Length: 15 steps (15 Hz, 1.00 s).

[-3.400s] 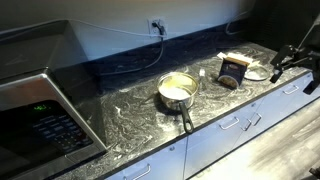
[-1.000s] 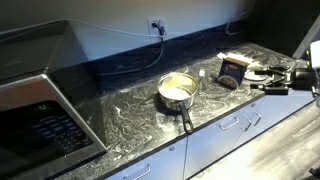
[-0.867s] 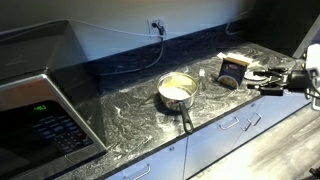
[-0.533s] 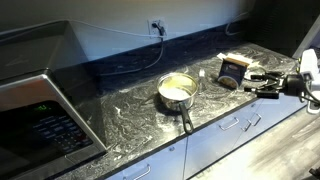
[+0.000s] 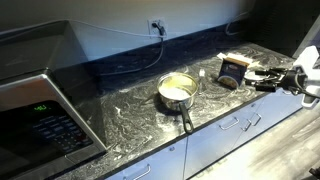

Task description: Pour the contents in the box into the pot

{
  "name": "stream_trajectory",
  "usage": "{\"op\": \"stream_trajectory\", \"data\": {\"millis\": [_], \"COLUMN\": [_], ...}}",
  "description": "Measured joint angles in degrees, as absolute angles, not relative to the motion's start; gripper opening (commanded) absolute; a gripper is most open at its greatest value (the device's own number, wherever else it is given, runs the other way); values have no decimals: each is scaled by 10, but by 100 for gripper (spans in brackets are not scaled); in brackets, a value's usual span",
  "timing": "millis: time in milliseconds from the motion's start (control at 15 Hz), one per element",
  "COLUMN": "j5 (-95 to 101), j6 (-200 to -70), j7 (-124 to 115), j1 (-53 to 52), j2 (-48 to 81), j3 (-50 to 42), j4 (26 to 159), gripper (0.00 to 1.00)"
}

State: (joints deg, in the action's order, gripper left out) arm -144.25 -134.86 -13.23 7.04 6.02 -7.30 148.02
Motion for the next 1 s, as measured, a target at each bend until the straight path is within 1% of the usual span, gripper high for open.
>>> {"op": "stream_trajectory", "data": {"millis": [267, 1000], "j5": [-1492, -1490], "j6": [-1371, -1436], "j7": [-112, -111], "j1": [68, 60], "j2": [97, 184], "j3": [-70, -64], "j4": [1440, 1353], "gripper": [100, 100]}}
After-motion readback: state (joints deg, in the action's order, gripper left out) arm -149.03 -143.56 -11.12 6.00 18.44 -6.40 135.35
